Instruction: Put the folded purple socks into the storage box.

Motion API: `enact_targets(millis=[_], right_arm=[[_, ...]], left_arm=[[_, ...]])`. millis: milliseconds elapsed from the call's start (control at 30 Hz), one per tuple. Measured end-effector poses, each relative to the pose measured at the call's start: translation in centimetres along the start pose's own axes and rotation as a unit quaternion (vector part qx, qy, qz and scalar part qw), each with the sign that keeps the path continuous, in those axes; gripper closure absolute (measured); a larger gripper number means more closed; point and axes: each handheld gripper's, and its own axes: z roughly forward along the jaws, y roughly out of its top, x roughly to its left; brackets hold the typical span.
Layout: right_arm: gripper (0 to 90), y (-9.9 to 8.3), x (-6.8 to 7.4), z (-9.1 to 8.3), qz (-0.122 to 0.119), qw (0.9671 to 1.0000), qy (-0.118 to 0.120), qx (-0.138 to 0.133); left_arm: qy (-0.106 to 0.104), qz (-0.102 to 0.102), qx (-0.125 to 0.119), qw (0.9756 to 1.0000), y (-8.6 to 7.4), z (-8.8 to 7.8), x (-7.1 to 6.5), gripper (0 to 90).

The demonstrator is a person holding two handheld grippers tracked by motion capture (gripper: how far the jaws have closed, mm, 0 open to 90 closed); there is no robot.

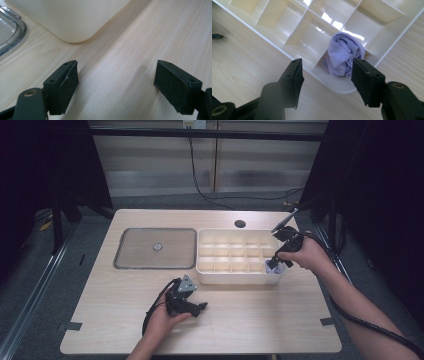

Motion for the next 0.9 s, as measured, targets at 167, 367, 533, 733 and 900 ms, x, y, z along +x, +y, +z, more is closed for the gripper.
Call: enact_targets(millis=[167, 367, 533, 733, 900], right_arm=[[37.1, -0.1, 0.6, -0.1, -0.01, 0.9999, 0.004, 0.0], [33.2, -0.4, 1.2, 0.1, -0.037, 0.9993, -0.001, 0.002], [30.7, -0.6, 1.7, 0.0, -0.05, 0.9987, -0.005, 0.001], [27.7, -0.9, 2.2, 0.0, -0.063, 0.998, -0.003, 0.001], [25.6, -1.3, 2.8, 0.1, -0.072, 0.9974, 0.002, -0.004]], left_arm=[[0.0, 0.0, 0.0, 1.0, 0.0, 0.0, 0.0, 18.8], [0.0, 0.0, 0.0, 1.0, 0.0, 0.0, 0.0, 18.9], [0.0, 0.001, 0.0, 1.0, 0.0, 0.0, 0.0, 18.8], [0.0, 0.001, 0.001, 1.0, 0.0, 0.0, 0.0, 18.8], [0.0, 0.001, 0.001, 1.0, 0.0, 0.0, 0.0, 18.9]])
